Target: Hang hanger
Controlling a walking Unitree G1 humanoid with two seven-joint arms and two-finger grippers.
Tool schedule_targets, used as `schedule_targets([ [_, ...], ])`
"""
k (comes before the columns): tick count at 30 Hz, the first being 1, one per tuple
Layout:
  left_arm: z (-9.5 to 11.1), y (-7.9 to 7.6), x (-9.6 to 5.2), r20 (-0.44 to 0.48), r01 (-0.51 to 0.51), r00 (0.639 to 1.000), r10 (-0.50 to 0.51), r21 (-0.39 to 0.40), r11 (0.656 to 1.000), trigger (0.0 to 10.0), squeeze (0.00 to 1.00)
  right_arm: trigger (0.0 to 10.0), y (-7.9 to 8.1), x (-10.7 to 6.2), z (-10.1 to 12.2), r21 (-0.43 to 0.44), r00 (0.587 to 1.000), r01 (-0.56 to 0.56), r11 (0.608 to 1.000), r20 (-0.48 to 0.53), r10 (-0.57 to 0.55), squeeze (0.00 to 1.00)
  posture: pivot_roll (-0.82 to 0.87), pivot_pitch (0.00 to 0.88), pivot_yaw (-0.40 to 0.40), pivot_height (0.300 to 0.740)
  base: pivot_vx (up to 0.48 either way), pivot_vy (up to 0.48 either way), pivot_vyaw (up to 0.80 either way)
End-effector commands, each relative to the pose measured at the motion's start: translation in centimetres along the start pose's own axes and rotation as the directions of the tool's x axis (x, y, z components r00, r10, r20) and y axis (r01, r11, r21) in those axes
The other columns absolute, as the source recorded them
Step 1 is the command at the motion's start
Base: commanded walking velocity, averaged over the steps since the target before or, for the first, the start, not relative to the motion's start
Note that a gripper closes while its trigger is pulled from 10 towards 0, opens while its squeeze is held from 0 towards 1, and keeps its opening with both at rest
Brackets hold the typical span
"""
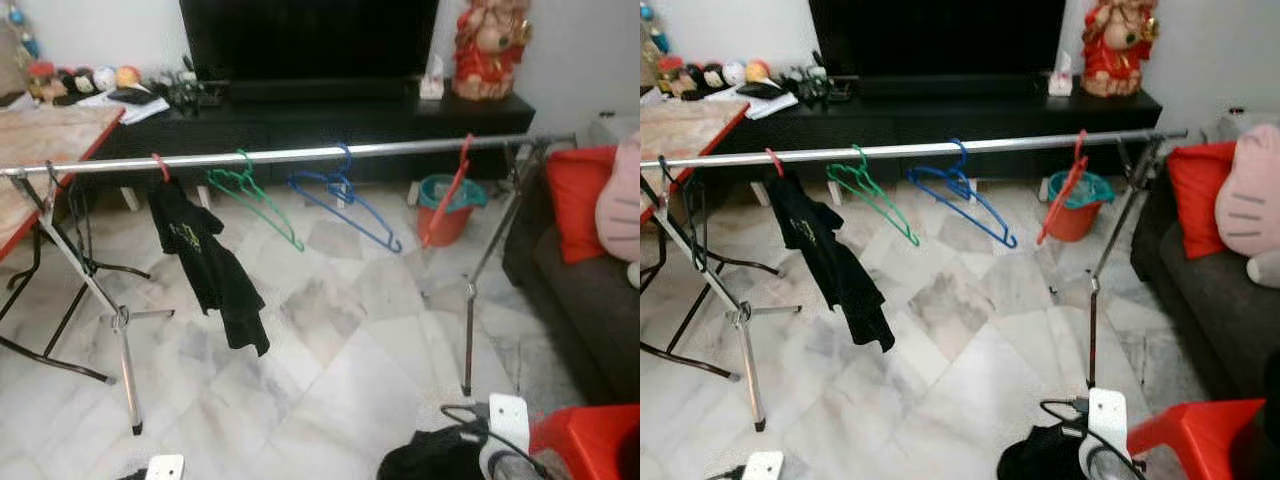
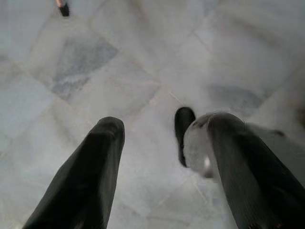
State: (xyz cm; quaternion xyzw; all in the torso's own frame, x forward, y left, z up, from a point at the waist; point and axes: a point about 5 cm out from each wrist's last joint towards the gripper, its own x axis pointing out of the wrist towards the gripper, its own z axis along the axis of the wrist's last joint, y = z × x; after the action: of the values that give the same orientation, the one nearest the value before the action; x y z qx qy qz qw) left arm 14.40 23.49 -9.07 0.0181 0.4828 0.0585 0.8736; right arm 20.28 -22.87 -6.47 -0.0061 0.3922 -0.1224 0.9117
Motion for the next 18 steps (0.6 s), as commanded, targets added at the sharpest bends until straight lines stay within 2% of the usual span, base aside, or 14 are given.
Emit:
schedule_targets([
  [1,-0.4,-0.1,0.0,-0.021,0.0,1.0,0.0,0.004,1.0,10.0,0.0,10.0,0.0,0.1,0.6,0.012,1.0,0.0,1.0,0.025,-0.001,0.0,-0.12,0.0,-0.012,0.74,0.259,0.0,0.0],
  [13,-0.3,-0.1,0.0,-0.02,0.001,1.0,-0.001,0.005,1.0,10.0,0.0,10.0,-0.6,0.1,0.8,0.038,0.999,0.019,0.999,0.032,-0.02,0.0,-0.12,0.0,-0.014,0.74,0.257,0.0,0.0],
  [18,-0.3,-0.1,0.0,-0.02,0.002,1.0,-0.002,0.005,1.0,10.0,0.0,10.0,-0.8,0.3,1.8,0.048,0.997,0.026,0.999,0.068,-0.029,0.0,-0.12,0.0,-0.015,0.74,0.256,0.0,0.0],
])
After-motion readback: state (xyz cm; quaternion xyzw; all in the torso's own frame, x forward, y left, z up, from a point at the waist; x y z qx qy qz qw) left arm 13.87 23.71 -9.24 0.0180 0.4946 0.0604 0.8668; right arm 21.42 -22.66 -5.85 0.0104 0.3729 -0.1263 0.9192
